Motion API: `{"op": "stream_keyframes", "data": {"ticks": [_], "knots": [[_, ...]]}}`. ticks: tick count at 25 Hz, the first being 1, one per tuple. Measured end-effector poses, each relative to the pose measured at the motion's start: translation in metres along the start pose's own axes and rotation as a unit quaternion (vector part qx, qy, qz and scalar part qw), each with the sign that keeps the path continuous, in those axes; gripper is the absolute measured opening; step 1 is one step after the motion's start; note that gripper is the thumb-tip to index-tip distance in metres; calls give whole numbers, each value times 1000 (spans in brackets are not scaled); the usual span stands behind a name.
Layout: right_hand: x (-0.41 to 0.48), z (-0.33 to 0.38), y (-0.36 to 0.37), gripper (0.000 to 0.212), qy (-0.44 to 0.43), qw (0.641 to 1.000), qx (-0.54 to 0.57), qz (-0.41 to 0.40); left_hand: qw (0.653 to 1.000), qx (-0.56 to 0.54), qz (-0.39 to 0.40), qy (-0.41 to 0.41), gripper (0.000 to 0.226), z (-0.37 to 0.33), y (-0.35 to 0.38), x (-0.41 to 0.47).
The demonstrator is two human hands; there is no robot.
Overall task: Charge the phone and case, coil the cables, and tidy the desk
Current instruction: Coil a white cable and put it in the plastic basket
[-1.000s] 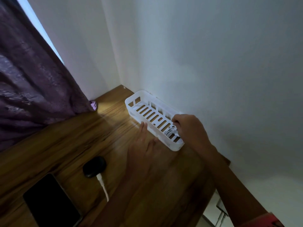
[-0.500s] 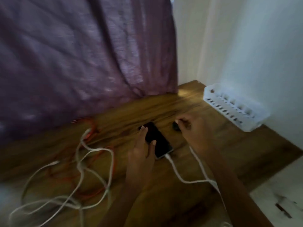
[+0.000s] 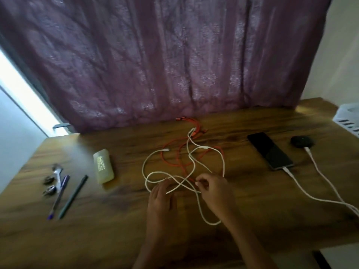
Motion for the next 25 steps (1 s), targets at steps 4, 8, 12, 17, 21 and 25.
{"op": "stream_keyframes", "data": {"ticks": [4, 8, 12, 17, 21, 25], "knots": [[-9, 1, 30, 31, 40, 996, -75, 36, 1000, 7, -4, -10, 43, 16, -8, -6], [-13, -14, 45, 37, 78, 984, -147, 57, 1000, -20, -3, -22, 38, 16, -8, -7], [-9, -25, 40, 16, 109, 985, -122, 46, 999, -38, -4, -2, 41, 10, -4, 0], [3, -3, 8, 9, 110, 987, 121, -5, 993, 43, -6, 106, 54, -28, -5, 29], [20, 51, -32, 7, 20, 969, 244, -16, 985, 88, -21, 148, 48, -51, -13, 62], [32, 84, -80, 19, -46, 956, 275, -91, 996, -35, -1, 76, 14, -47, -23, 98]]}}
Point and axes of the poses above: each hand's wrist, its own x-axis towards the middle knuckle, its own y-axis out of the palm, z = x × y, the point moved 10 cm from there along x, towards the middle knuckle, and after that the axes turned 11 degrees about x, right-handed, at the moved point
